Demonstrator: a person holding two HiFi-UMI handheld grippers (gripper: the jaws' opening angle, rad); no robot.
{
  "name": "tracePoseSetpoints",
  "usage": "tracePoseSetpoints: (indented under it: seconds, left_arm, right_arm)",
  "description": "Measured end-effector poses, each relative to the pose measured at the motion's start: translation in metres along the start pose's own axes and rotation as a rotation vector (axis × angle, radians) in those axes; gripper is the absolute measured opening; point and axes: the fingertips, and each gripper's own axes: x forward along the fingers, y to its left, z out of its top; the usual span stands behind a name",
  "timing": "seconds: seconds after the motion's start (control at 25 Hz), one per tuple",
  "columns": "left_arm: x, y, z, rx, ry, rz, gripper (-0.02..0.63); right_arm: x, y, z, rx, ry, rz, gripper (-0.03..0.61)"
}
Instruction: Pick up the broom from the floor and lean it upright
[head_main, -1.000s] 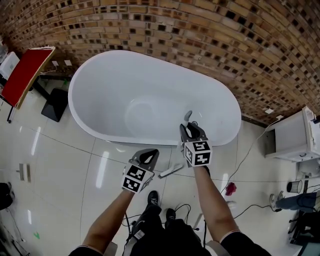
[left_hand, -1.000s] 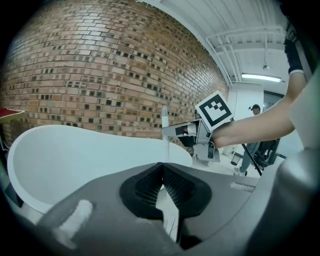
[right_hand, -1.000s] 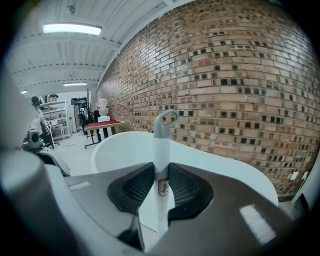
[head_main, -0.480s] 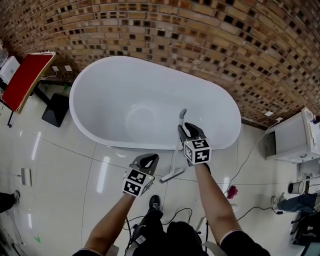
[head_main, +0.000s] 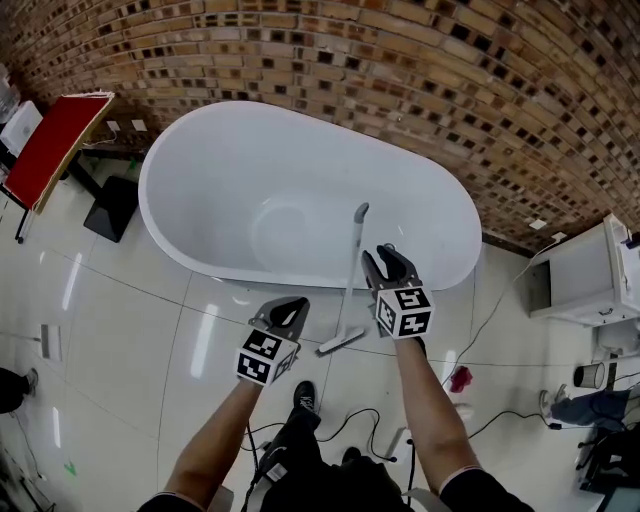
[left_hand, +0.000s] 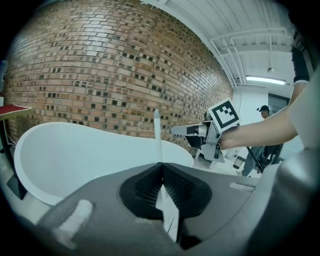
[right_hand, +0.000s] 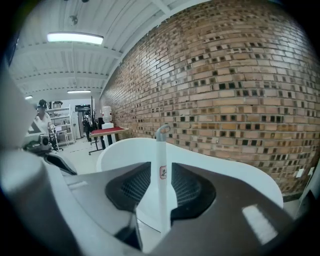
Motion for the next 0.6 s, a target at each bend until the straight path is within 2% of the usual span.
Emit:
tracePoseSetpoints:
  seconds: [0.12,0.24,0.6]
  left_arm:
    - [-0.001,-0.018,0.01,0.017,-0.026,-0.008,0.0]
    - [-0.004,-0.044,0.023,0.036,-0.061,-0.012,0.0]
    - [-0.039,-0.157,0.052,0.114,-0.129,0.0,0.001]
  right_arm:
    - [-0.032,0.001,0.005,0.017,-0.057,0.01,0.093]
    - [-0.069,0.006,0.009,0.022,-0.111,0.037,0.011]
    - [-0.205,0.039,0.027,-0.01,-0.242,0.161,0.006]
